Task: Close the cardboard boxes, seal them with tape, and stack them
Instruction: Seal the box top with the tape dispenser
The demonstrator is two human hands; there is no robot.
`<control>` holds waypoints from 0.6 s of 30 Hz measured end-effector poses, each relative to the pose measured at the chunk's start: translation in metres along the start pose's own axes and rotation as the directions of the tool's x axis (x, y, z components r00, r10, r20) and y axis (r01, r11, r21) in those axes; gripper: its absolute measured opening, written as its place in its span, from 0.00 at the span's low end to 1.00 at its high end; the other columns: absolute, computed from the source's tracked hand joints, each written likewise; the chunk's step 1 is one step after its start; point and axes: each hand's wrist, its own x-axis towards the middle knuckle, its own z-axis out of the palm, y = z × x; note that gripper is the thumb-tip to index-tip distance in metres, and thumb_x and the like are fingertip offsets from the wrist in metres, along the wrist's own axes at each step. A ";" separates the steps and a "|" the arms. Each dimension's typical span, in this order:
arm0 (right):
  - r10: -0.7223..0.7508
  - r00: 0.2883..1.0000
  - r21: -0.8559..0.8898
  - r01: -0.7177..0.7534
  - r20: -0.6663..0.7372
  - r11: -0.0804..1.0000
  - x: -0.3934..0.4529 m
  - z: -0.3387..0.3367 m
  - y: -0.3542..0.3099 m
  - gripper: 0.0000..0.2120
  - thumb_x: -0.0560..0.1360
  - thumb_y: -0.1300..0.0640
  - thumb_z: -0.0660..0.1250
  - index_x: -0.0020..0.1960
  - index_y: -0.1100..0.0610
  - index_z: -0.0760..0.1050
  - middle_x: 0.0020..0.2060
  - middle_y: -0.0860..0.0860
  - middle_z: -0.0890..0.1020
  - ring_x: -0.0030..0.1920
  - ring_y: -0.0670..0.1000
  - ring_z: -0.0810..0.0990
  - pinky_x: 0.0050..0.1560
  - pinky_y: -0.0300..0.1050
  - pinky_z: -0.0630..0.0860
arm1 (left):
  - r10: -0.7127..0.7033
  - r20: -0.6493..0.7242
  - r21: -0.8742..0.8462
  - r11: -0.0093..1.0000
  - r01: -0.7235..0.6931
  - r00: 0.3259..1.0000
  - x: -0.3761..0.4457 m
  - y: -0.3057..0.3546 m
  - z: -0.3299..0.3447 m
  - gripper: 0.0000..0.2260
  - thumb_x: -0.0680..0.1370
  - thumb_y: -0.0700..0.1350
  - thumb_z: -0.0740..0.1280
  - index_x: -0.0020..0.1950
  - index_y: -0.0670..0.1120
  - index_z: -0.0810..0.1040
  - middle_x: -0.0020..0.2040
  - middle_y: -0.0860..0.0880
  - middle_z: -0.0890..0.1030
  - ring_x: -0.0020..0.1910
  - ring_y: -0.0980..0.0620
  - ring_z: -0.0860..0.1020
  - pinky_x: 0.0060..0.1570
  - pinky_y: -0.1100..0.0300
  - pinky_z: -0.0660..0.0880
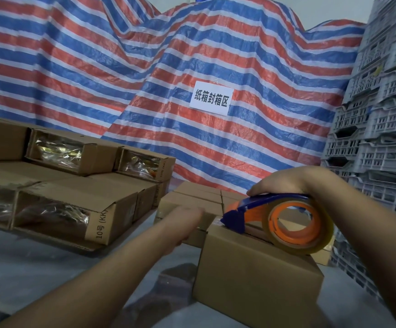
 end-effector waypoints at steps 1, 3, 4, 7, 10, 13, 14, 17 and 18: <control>0.000 1.000 0.007 0.000 -0.001 1.000 -0.001 0.000 -0.001 0.19 0.82 0.53 0.66 0.71 0.49 0.69 0.61 0.50 0.80 0.60 0.49 0.79 0.48 0.32 0.72 | 0.038 0.033 0.045 0.998 -0.039 0.999 0.001 0.004 0.002 0.15 0.82 0.57 0.57 0.54 0.47 0.73 0.42 0.48 0.71 0.36 0.53 0.67 0.32 0.62 0.64; 0.004 1.000 0.006 -0.004 0.005 1.000 -0.003 -0.001 -0.002 0.19 0.82 0.53 0.66 0.71 0.49 0.69 0.62 0.51 0.80 0.60 0.49 0.79 0.50 0.34 0.73 | 0.057 0.143 0.091 0.993 -0.070 0.988 0.001 0.009 0.006 0.17 0.81 0.61 0.58 0.54 0.48 0.75 0.40 0.49 0.72 0.35 0.54 0.66 0.31 0.63 0.64; 0.003 1.000 -0.002 -0.003 0.010 1.000 -0.004 -0.001 -0.004 0.19 0.82 0.53 0.66 0.71 0.49 0.69 0.62 0.51 0.80 0.60 0.49 0.79 0.51 0.35 0.73 | 0.045 0.192 0.098 0.993 -0.065 0.980 0.001 0.009 0.008 0.18 0.80 0.62 0.59 0.52 0.49 0.76 0.38 0.50 0.72 0.34 0.55 0.66 0.31 0.63 0.63; 0.020 1.000 -0.014 -0.020 0.023 1.000 -0.005 0.000 -0.006 0.19 0.82 0.53 0.65 0.71 0.50 0.69 0.62 0.52 0.80 0.61 0.50 0.79 0.58 0.41 0.75 | 0.006 0.252 0.085 0.996 -0.028 0.968 0.002 0.009 0.010 0.17 0.78 0.64 0.62 0.44 0.51 0.74 0.32 0.53 0.71 0.30 0.56 0.64 0.28 0.64 0.61; 0.040 0.999 0.017 -0.041 0.025 0.999 -0.005 -0.002 -0.003 0.17 0.83 0.52 0.63 0.71 0.50 0.69 0.60 0.50 0.80 0.58 0.48 0.79 0.50 0.34 0.73 | -0.023 0.219 0.116 0.993 -0.003 0.975 0.002 0.011 0.009 0.16 0.78 0.63 0.63 0.44 0.51 0.73 0.31 0.53 0.70 0.29 0.56 0.64 0.26 0.65 0.61; 0.048 0.999 0.121 -0.051 0.022 0.991 -0.007 -0.001 0.009 0.14 0.85 0.47 0.56 0.64 0.52 0.73 0.40 0.47 0.84 0.39 0.43 0.82 0.39 0.34 0.75 | -0.047 0.214 0.127 0.992 0.020 0.976 0.000 0.015 0.007 0.14 0.79 0.61 0.63 0.45 0.51 0.74 0.31 0.52 0.69 0.28 0.56 0.63 0.26 0.65 0.60; 0.062 0.998 0.163 -0.065 0.026 0.985 -0.009 -0.001 0.012 0.13 0.85 0.46 0.55 0.58 0.52 0.74 0.32 0.45 0.82 0.30 0.42 0.80 0.34 0.33 0.75 | -0.048 0.227 0.127 0.992 0.020 0.973 -0.001 0.016 0.008 0.14 0.79 0.60 0.62 0.47 0.51 0.75 0.32 0.52 0.69 0.28 0.56 0.63 0.26 0.65 0.60; 0.184 0.979 0.367 -0.202 0.083 0.908 -0.017 0.003 0.024 0.11 0.85 0.46 0.55 0.53 0.50 0.73 0.26 0.45 0.81 0.25 0.43 0.80 0.29 0.34 0.75 | -0.039 0.232 0.135 0.991 0.008 0.972 -0.001 0.016 0.009 0.14 0.80 0.59 0.62 0.48 0.50 0.76 0.34 0.52 0.71 0.30 0.56 0.64 0.28 0.65 0.60; 0.233 0.967 0.430 -0.255 0.103 0.866 -0.024 0.005 0.028 0.12 0.85 0.44 0.55 0.52 0.48 0.73 0.28 0.46 0.82 0.28 0.45 0.81 0.33 0.36 0.77 | -0.035 0.223 0.142 0.990 0.003 0.974 -0.001 0.015 0.010 0.13 0.80 0.59 0.61 0.48 0.50 0.76 0.34 0.51 0.71 0.30 0.56 0.65 0.29 0.65 0.61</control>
